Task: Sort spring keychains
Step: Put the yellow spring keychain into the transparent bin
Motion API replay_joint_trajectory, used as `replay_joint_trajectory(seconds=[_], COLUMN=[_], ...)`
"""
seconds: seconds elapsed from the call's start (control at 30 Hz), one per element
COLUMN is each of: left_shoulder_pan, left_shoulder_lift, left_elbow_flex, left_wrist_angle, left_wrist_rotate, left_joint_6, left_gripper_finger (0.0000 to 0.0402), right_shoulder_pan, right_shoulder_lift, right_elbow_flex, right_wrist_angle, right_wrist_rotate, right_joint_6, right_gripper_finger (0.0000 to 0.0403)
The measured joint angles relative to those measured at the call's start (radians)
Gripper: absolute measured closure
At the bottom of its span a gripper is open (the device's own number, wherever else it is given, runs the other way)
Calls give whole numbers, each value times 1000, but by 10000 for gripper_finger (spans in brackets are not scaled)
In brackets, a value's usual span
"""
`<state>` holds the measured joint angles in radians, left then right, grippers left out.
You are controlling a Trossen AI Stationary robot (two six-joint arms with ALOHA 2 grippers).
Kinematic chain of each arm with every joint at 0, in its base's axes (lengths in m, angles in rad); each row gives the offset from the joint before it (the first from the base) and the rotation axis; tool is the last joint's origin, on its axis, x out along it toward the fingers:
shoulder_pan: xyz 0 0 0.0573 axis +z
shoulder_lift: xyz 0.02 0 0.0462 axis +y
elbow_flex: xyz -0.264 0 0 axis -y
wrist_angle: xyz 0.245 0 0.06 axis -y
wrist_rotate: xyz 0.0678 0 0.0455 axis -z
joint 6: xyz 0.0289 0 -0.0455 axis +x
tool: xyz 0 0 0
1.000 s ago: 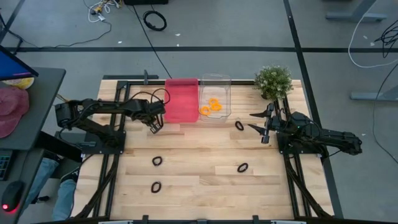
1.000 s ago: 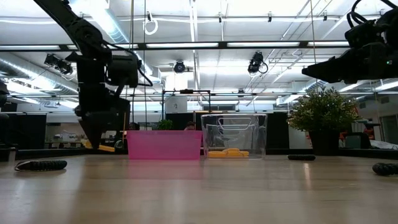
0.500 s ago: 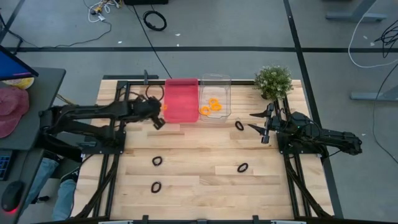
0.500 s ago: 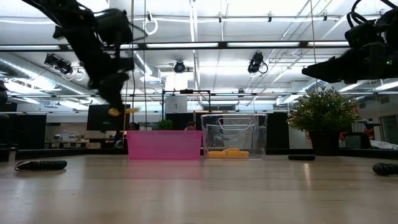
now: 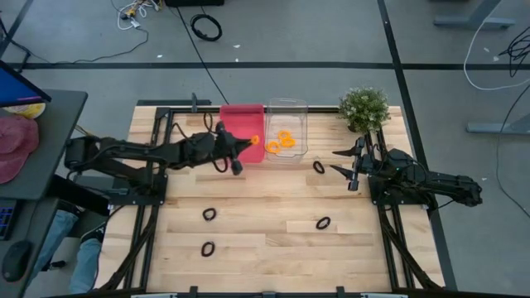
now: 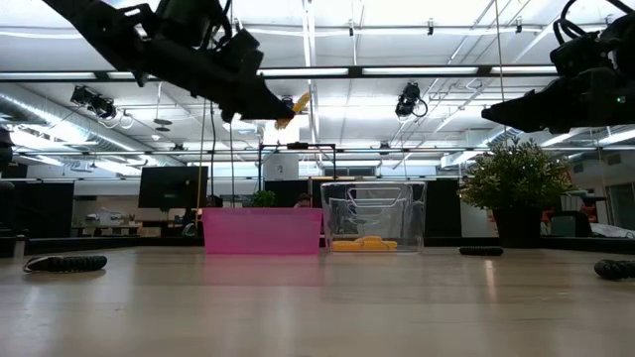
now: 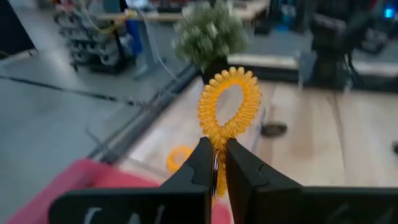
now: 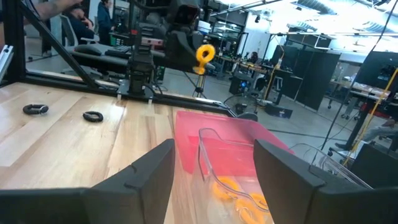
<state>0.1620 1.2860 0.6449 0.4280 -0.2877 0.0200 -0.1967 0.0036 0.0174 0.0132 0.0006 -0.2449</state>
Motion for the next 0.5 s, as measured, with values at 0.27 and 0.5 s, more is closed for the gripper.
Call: replay_joint_trajectory(seconds=[0.27,0.5], left_shoulder_pan=[66,108], left_shoulder_lift=[143,269], left_elbow_flex=[43,164], left_wrist_angle=[187,188], left_wrist_rotate=[137,149], left_joint_6=[-4,19], left_gripper_finger=[381,381], right_shoulder_pan=[0,0], right_shoulder_lift=[0,0], right_elbow_flex=[0,0], right_wrist_angle=[0,0], right_wrist_rotate=[0,0], right_joint_6=[0,0], right_gripper_finger=[182,182])
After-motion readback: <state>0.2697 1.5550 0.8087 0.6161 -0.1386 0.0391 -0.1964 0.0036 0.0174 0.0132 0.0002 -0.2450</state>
